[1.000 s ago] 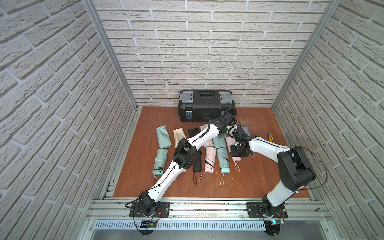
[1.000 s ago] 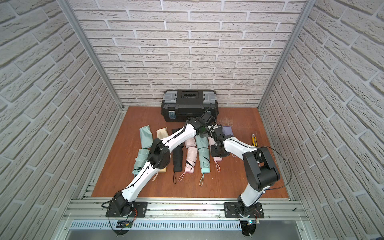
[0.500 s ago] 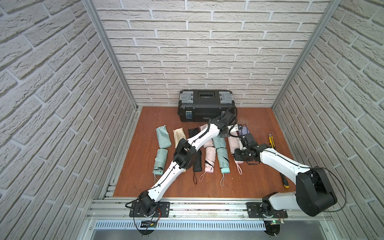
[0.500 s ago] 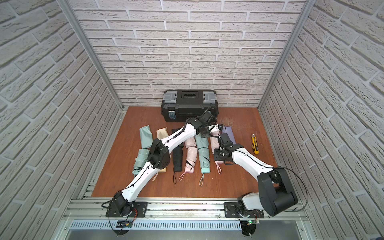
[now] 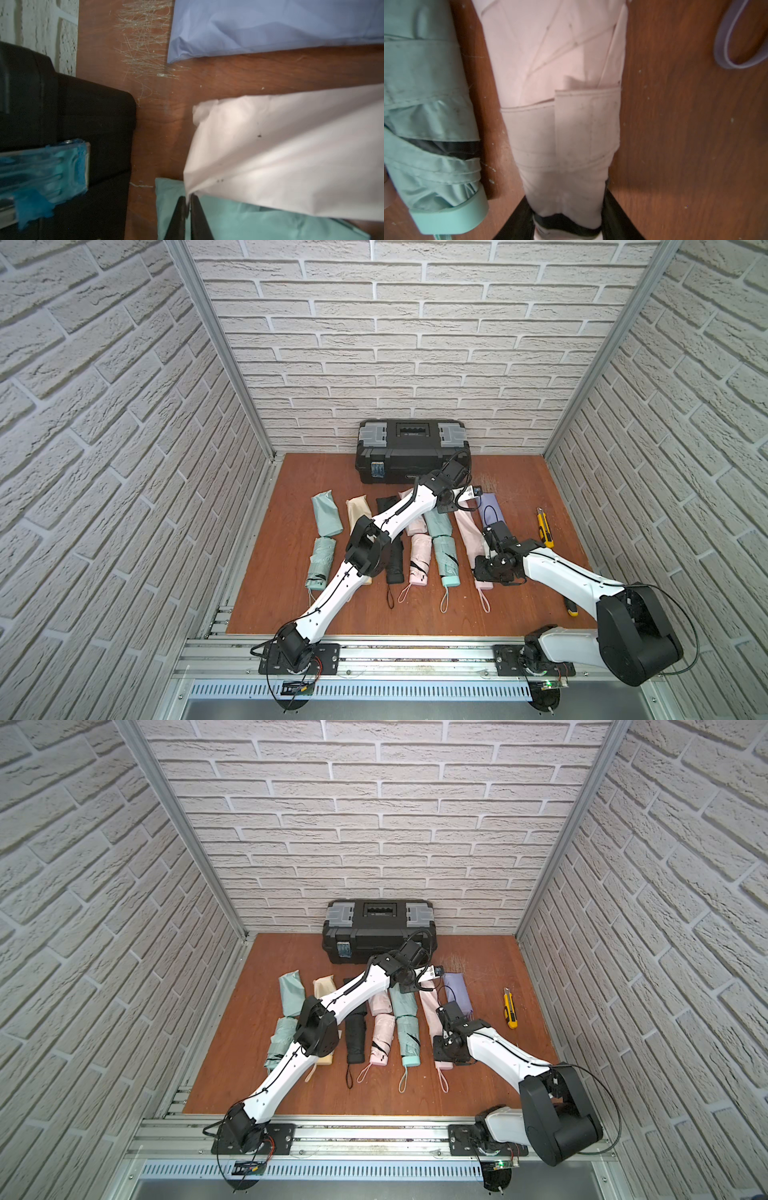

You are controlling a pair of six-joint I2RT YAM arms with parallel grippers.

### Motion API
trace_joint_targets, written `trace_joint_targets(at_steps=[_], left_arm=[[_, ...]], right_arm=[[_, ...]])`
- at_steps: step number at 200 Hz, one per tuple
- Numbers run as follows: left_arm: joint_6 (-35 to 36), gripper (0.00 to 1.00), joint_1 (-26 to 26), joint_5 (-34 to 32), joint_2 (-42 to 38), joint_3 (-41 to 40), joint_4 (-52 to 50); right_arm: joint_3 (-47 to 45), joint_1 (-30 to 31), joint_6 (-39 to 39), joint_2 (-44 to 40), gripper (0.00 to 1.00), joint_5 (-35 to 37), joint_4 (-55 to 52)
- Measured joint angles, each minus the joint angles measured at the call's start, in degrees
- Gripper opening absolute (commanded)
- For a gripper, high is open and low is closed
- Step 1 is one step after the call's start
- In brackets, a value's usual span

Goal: Take umbrellas out of sleeves
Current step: Take out the umbrella from the umbrella sleeve.

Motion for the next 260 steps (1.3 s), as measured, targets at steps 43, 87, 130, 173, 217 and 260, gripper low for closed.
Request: trace_joint_targets(at_steps=[43,87,130,173,217,260], left_arm=[[0.5,0.08,0.0,1.5,-1.4,-0.6,1.0],[1.6,0.0,0.0,1.6,-1.4,0.3,1.3],[2.5,0.0,0.2,1.3,-1.4,1.2,1.6],[2.1,0.0,0.9,0.0,-1.2,4.0,2.5],[-5.1,0.54,1.0,3.3,-2.4,2.2,2.1],[-9.8,0.21,-0.1,14.3,-6.3,-3.3,-0.2]], right_arm=[[0.0,0.0,0.2,0.0,0.49,0.0,0.0],[0.0,0.0,0.4,-0.1,0.49,0.0,-0.1],[-0.3,0.0,1.4,-1.7,0.49,0.0,-1.5],[-1.7,0.0,3.0,-5.1,0.49,-0.3,-2.8],[-2.0,0.0,3.8,-5.4,0.49,-0.9,-3.3],[-2.0,0.0,3.8,-5.2,0.49,-1.0,-3.3]])
